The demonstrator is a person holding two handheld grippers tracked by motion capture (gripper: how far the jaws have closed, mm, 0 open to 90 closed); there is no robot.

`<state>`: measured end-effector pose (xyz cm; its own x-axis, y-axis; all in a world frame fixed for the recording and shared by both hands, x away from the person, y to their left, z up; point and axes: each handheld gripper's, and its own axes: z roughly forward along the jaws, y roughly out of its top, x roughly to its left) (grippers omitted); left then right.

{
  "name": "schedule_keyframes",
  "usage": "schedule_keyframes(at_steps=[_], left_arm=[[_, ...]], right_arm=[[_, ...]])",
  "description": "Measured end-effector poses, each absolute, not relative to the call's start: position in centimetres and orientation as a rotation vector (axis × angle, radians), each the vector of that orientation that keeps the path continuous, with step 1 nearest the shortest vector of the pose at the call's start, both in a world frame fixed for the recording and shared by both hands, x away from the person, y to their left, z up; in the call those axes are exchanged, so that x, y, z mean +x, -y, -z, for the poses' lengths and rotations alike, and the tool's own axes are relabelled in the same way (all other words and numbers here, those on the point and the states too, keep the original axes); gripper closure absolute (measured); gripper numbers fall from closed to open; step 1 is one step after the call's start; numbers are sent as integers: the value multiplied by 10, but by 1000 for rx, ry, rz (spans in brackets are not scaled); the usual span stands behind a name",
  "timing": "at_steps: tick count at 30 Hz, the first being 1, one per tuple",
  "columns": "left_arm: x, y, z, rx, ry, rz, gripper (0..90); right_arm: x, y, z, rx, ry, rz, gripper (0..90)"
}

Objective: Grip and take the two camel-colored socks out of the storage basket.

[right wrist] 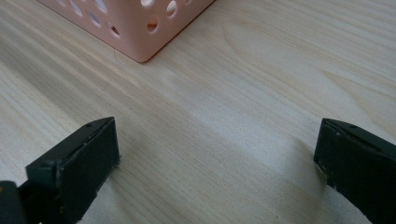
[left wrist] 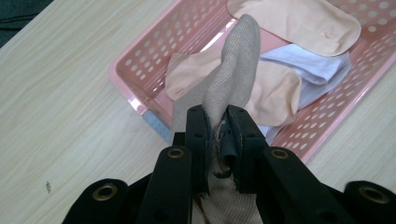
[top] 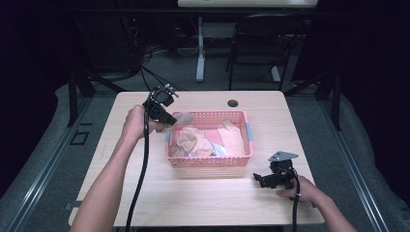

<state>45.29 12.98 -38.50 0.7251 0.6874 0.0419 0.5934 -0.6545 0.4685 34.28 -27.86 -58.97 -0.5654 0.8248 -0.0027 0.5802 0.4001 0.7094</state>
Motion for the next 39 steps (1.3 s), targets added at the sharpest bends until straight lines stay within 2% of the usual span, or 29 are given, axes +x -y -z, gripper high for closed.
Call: schedule_keyframes(at_steps=[24, 39], left_arm=[[438, -207, 364, 2445, -1134, -357, 790], [415, -273, 366, 2404, -1288, -391, 789]], right_arm=[[343, 279, 590, 1215, -2308, -959, 0], [343, 278, 590, 1216, -2307, -964, 0]])
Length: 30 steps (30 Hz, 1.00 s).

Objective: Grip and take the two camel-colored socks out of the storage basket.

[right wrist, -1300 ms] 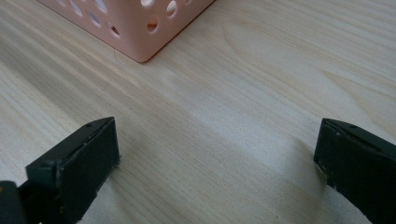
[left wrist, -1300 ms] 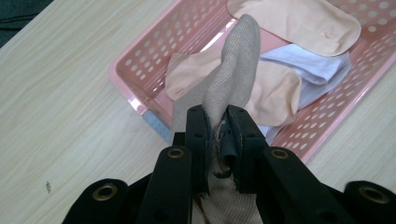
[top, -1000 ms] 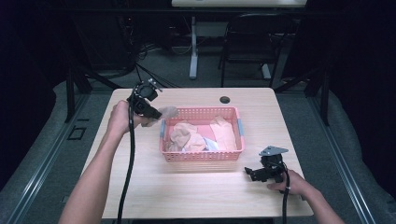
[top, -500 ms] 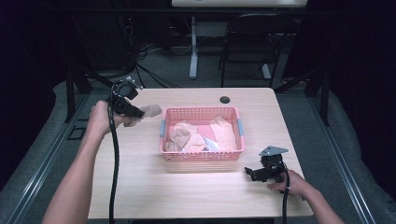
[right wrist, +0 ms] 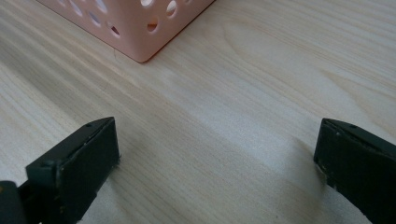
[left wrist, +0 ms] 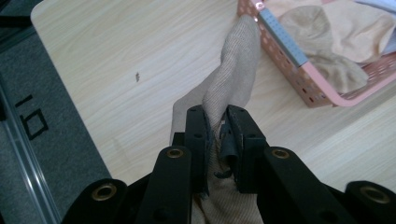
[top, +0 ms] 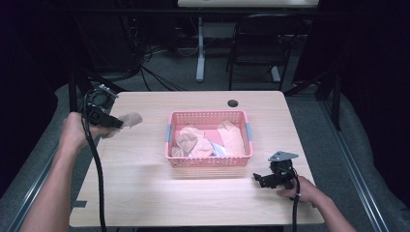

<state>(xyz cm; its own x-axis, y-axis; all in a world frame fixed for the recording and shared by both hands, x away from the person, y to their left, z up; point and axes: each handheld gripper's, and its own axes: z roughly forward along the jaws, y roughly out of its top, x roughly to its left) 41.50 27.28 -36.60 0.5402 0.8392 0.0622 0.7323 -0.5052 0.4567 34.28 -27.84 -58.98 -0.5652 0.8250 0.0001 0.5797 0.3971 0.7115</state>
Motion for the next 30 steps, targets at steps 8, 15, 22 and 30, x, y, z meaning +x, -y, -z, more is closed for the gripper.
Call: schedule_keyframes(at_steps=[8, 15, 22, 30], left_arm=[[413, -291, 383, 2381, -1352, -387, 789], [413, -296, 400, 2389, -1380, -371, 789], [413, -304, 422, 2386, -1409, -345, 789], [412, -306, 449, 2384, -1425, -306, 789]], right_arm=[[343, 278, 590, 1216, -2307, -964, 0], [343, 278, 590, 1216, -2308, -963, 0], [343, 278, 590, 1216, -2307, -963, 0], [343, 279, 590, 1212, -2314, -964, 0]])
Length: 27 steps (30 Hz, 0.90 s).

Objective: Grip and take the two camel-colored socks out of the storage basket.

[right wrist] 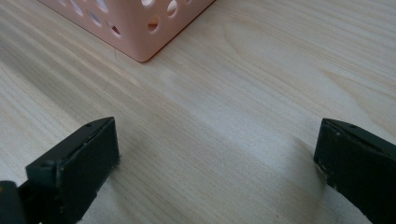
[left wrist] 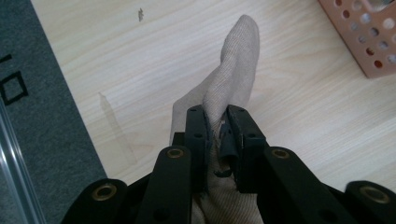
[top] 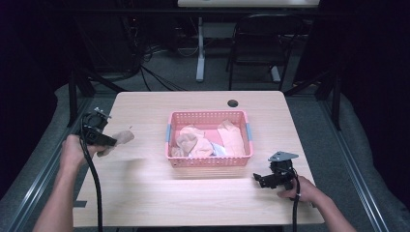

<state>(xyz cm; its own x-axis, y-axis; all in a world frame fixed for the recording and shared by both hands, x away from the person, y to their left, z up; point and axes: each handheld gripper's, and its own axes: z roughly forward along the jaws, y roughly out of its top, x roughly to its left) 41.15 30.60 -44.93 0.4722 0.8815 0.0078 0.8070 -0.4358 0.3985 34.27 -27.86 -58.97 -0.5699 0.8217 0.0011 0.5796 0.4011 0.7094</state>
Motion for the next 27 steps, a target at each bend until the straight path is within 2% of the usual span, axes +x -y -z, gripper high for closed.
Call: schedule_keyframes(at_steps=[19, 27], left_arm=[[406, -309, 530, 2372, -1533, -216, 786], [404, -310, 545, 2348, -1558, -191, 771]], right_arm=[[342, 278, 590, 1217, -2308, -966, 0], [341, 278, 590, 1215, -2312, -961, 0]])
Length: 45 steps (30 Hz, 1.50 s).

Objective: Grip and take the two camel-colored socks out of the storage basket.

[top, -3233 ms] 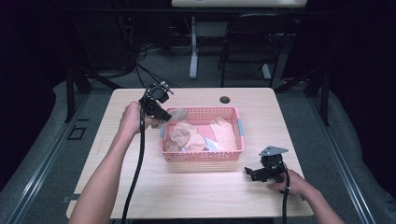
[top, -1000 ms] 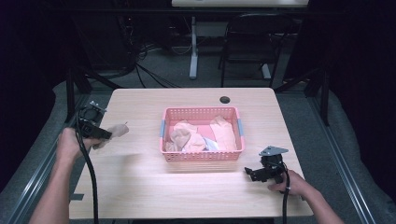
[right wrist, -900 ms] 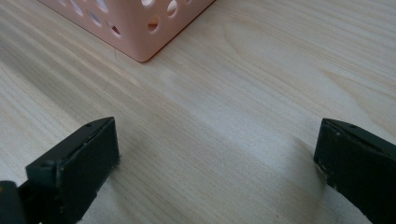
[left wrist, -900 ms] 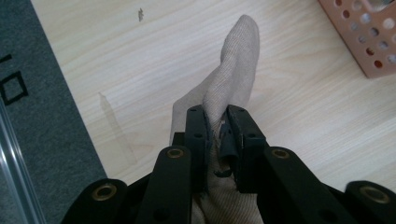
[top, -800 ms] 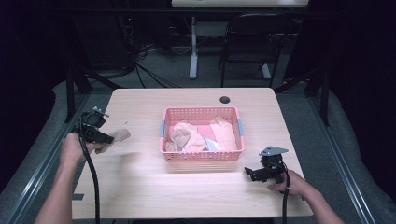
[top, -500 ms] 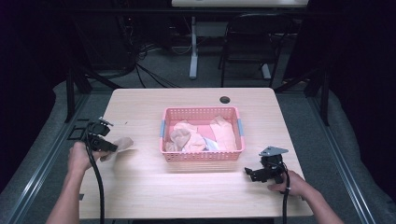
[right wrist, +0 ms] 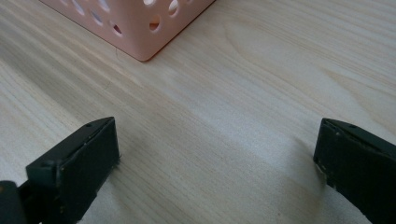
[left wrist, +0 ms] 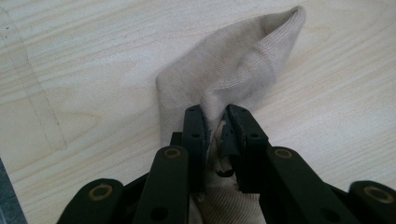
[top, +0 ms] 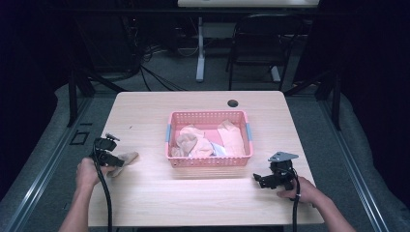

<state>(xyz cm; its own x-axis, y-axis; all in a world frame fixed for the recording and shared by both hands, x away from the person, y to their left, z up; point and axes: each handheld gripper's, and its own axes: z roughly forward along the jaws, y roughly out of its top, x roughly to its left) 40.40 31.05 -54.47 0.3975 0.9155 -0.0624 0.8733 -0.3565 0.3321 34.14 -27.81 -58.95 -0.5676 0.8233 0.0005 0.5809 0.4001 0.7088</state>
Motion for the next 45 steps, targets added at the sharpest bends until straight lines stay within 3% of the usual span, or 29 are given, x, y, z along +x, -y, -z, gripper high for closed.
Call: schedule_keyframes(at_steps=[4, 7, 9, 11, 14, 18, 25, 45], left_arm=[[403, -312, 546, 2335, -1564, -183, 752], [404, -312, 546, 2328, -1564, -164, 690], [403, -313, 544, 2280, -1564, -117, 586], [401, -314, 541, 2264, -1578, -138, 429], [399, -317, 534, 2247, -1588, -155, 281], [396, -325, 520, 2206, -1597, -189, 156], [390, -340, 496, 2126, -1618, -247, 14], [387, -352, 398, 1983, -1514, -445, 0]], right_arm=[[341, 278, 589, 1214, -2314, -961, 0], [341, 278, 589, 1214, -2315, -960, 0], [341, 278, 589, 1213, -2315, -962, 0], [341, 278, 589, 1213, -2316, -961, 0], [341, 278, 589, 1213, -2316, -962, 0], [341, 278, 589, 1212, -2316, -962, 0], [341, 278, 589, 1212, -2316, -961, 0], [341, 278, 589, 1217, -2317, -959, 0]])
